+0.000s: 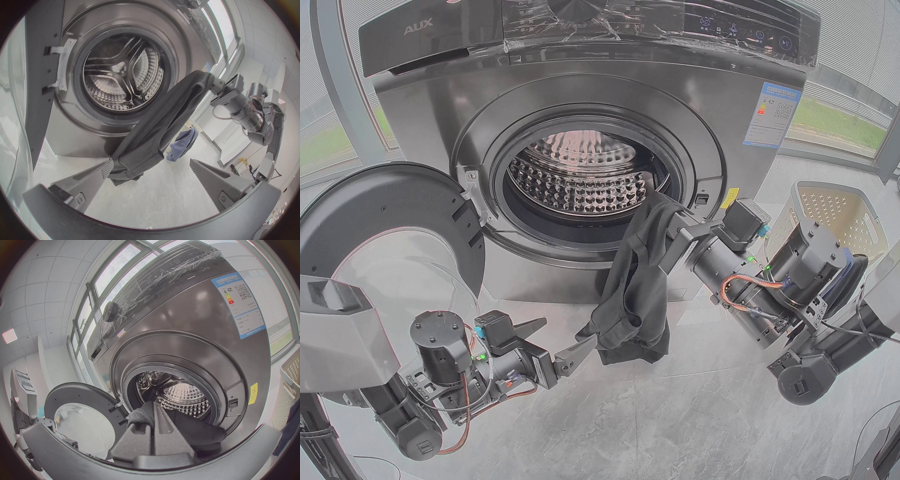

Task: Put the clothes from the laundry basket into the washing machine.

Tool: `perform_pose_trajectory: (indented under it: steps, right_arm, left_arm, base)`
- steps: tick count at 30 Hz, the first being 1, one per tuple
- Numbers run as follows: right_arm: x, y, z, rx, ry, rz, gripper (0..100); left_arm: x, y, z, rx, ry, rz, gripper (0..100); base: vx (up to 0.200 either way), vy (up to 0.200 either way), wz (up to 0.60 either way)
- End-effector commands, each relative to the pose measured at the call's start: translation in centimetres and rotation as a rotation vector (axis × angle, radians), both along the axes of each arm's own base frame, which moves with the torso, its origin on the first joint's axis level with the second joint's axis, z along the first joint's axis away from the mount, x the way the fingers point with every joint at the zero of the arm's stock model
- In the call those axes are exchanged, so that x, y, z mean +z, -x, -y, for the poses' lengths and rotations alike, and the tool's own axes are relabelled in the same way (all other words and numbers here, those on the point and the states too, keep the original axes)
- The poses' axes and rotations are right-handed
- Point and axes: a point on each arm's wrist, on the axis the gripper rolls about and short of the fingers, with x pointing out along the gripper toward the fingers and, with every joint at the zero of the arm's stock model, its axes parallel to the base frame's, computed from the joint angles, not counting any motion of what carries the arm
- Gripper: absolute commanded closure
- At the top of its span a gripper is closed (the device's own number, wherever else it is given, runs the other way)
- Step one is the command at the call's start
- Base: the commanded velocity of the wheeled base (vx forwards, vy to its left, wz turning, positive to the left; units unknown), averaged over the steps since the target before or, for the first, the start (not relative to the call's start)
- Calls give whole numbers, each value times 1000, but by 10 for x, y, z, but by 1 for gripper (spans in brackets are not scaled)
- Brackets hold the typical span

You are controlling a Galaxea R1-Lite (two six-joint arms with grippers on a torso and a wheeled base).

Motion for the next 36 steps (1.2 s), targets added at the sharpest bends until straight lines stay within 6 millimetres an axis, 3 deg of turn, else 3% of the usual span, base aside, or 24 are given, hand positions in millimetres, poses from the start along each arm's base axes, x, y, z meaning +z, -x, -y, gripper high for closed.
perform_pose_trajectory:
  steps: [1,6,14,27,36]
  right_arm:
    - [2,2,1,2,-4,4,100]
    - [11,5,1,7,-21,24,100]
    - [8,-2,-12,6,-20,14,100]
    - [7,2,-15,21,-17,9,100]
    - [7,5,-19,32,-19,9,100]
  left_arm:
    - [-25,-16,-1,30,-39,-60,0]
    - [-36,-24,4,19,-49,-78,0]
    - [-55,-28,24,-66,-62,-107,0]
    - [-74,-71,57,-60,-21,-21,0]
    - [-85,-90,64,-14,-15,12,0]
  base:
    - [0,0,0]
    - [0,0,0]
    - [0,0,0]
    - [0,0,0]
    - [0,0,0]
